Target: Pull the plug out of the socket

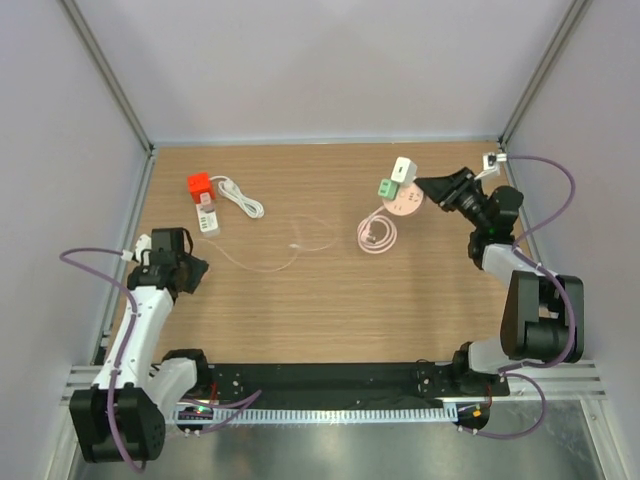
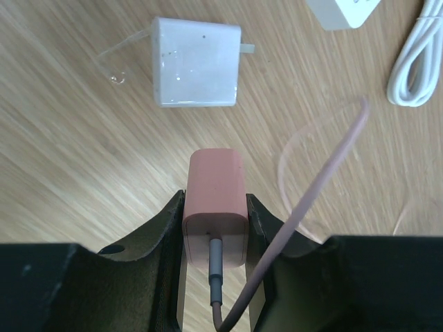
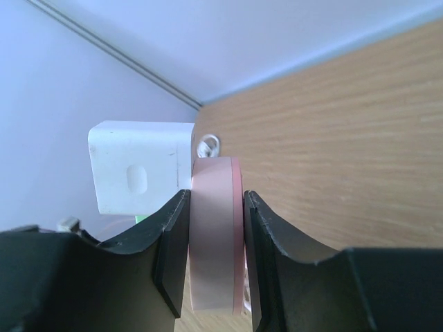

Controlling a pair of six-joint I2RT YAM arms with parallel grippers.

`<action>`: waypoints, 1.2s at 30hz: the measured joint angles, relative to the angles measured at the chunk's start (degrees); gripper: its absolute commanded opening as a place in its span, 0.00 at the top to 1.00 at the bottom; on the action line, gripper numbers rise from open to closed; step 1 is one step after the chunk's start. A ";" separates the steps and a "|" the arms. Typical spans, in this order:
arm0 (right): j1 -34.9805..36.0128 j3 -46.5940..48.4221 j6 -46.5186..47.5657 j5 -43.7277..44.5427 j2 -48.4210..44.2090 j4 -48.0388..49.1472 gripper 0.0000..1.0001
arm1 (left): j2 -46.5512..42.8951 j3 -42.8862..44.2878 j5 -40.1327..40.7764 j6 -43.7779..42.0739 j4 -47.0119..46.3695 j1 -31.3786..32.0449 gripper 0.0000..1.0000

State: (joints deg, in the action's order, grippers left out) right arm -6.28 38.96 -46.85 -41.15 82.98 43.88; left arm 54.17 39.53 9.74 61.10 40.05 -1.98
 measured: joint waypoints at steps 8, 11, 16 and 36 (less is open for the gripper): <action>-3.82 -0.04 -13.29 -4.39 -1.53 14.19 0.99 | 4.09 -0.39 -1.57 -1.90 1.05 -0.74 1.00; -3.69 -0.07 -11.87 -4.92 -3.41 11.72 0.99 | 4.35 -1.07 -2.89 -2.62 0.98 -0.79 0.94; -3.67 -0.07 -10.29 -5.27 -2.67 9.55 0.99 | 5.77 -1.22 -3.39 -3.26 0.96 -0.79 0.68; -0.90 -0.39 -5.75 -4.20 2.62 3.61 0.99 | 11.28 -4.02 -4.15 -4.09 -2.86 -1.16 0.22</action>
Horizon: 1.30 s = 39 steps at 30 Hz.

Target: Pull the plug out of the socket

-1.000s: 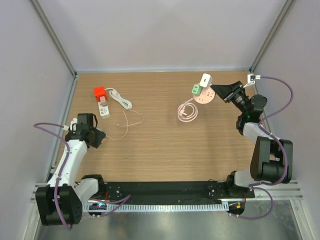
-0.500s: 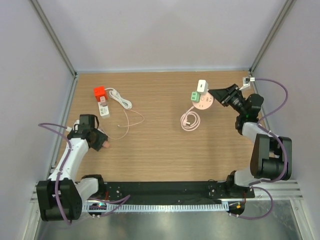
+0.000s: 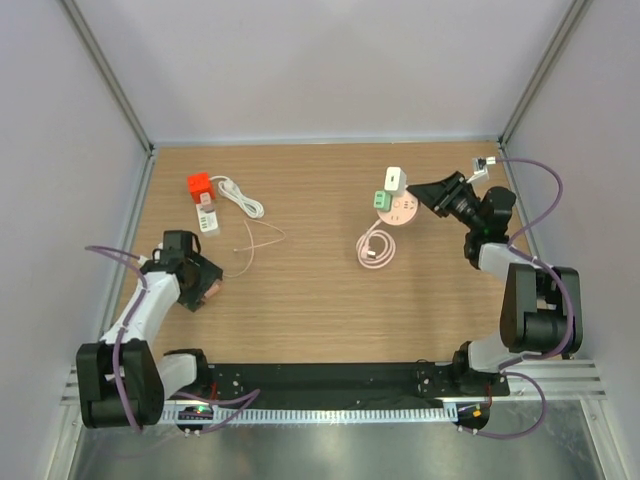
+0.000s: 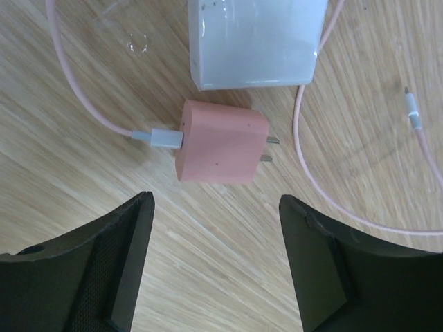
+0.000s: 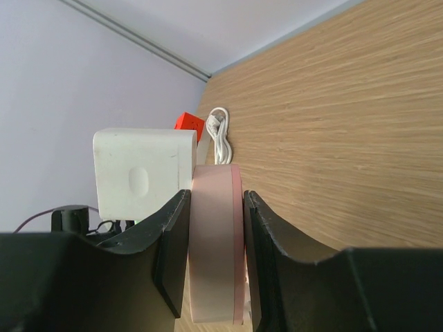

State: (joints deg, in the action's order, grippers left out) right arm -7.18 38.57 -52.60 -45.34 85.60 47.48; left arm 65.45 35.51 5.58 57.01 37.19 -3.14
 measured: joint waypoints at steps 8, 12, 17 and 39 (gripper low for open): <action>2.25 0.00 1.03 -1.22 1.44 0.00 0.99 | -13.40 -0.17 -7.34 -4.15 0.00 0.00 0.00; 3.37 0.00 1.53 -2.08 2.69 -0.04 0.99 | -22.47 -2.51 -15.78 -5.51 -5.16 0.00 0.00; 4.79 0.07 2.25 -2.75 3.43 -0.15 0.99 | -22.82 -3.91 -28.39 -6.97 -14.51 0.17 0.00; 10.08 1.09 6.45 -2.54 6.45 -5.60 0.99 | 11.72 14.88 -19.37 -8.33 -38.49 37.92 0.00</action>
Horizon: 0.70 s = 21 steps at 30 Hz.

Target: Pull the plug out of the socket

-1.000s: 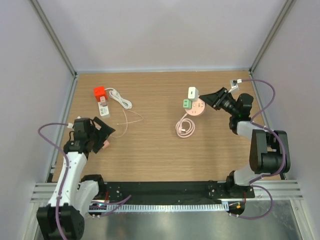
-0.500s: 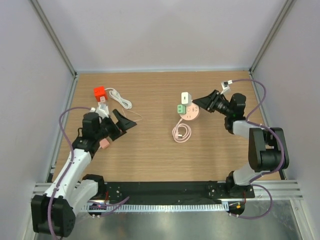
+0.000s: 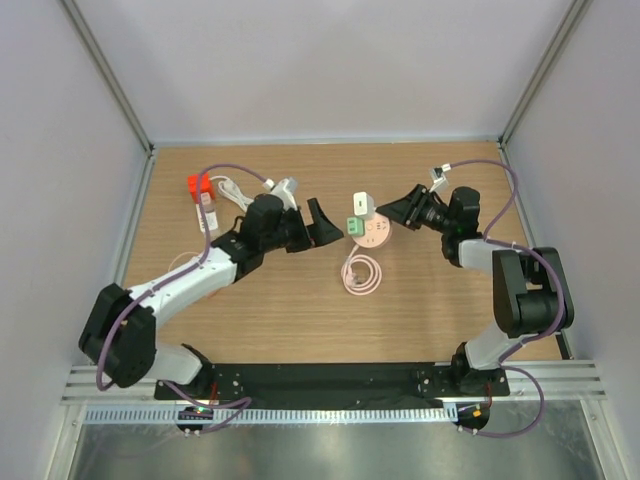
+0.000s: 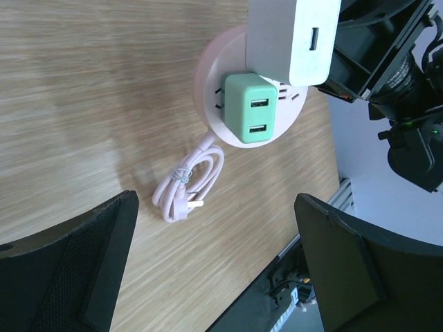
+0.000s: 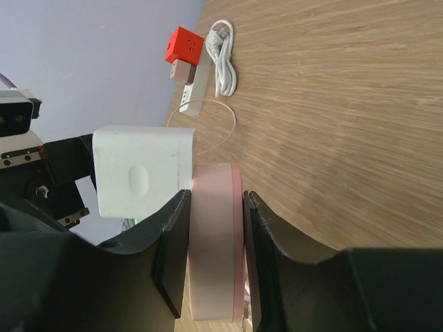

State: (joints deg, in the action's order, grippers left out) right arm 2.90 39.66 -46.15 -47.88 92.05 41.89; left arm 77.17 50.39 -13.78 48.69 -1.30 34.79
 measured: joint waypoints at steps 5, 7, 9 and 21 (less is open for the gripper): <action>0.07 0.13 0.15 0.20 0.63 -0.09 0.99 | 6.16 3.93 3.58 -1.09 -0.61 4.11 0.00; 0.15 0.17 0.15 0.26 0.96 -0.13 0.99 | 8.28 5.38 4.98 -1.44 -0.63 5.35 0.01; 0.37 0.22 0.17 0.37 1.18 -0.24 0.99 | 10.14 6.80 6.38 -1.75 -0.63 6.49 0.03; 0.79 0.22 0.17 0.39 1.36 -0.37 0.99 | 18.14 14.62 17.00 -3.08 -0.09 10.14 0.29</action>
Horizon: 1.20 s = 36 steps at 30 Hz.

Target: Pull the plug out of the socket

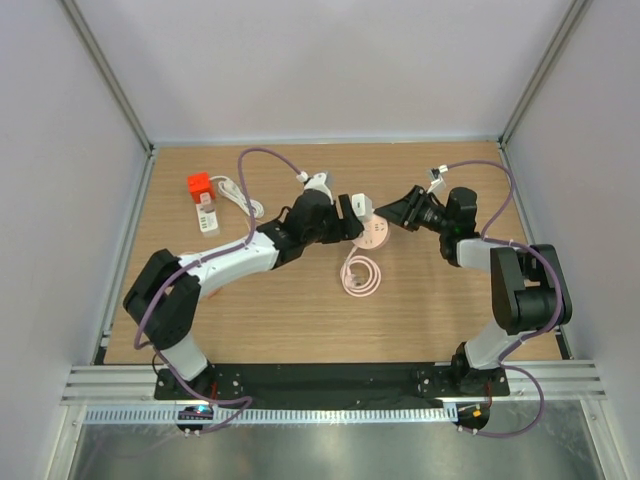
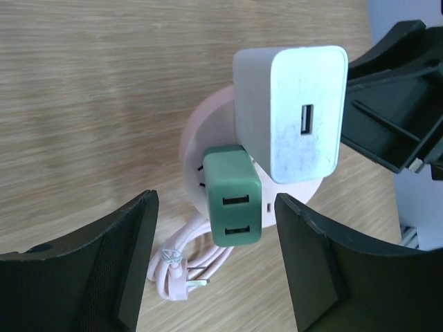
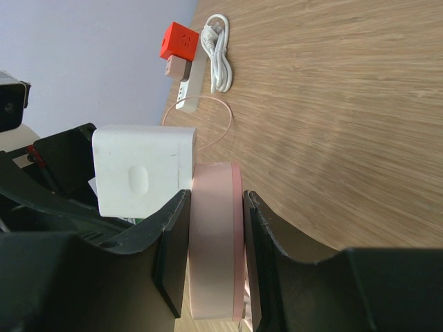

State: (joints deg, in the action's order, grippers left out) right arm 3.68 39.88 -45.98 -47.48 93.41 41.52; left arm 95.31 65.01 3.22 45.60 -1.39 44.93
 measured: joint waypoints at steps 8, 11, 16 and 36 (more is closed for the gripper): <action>0.00 0.00 0.00 0.04 0.00 0.02 0.99 | 1.60 1.95 4.85 -1.07 1.05 0.92 0.43; 0.02 0.00 0.00 0.24 0.00 0.00 0.99 | 2.19 2.75 5.53 -1.11 1.22 1.18 0.46; 0.02 0.00 0.20 0.46 0.00 -0.15 0.99 | 3.61 4.13 5.14 -0.81 1.01 1.49 0.77; 0.46 1.27 -0.98 -1.79 0.48 1.33 0.07 | 0.72 -4.13 8.44 -0.63 -0.13 1.51 1.00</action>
State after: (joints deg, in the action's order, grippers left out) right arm 4.14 41.15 -46.96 -49.28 93.89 42.85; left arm 96.03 60.88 11.66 44.97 -1.52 46.44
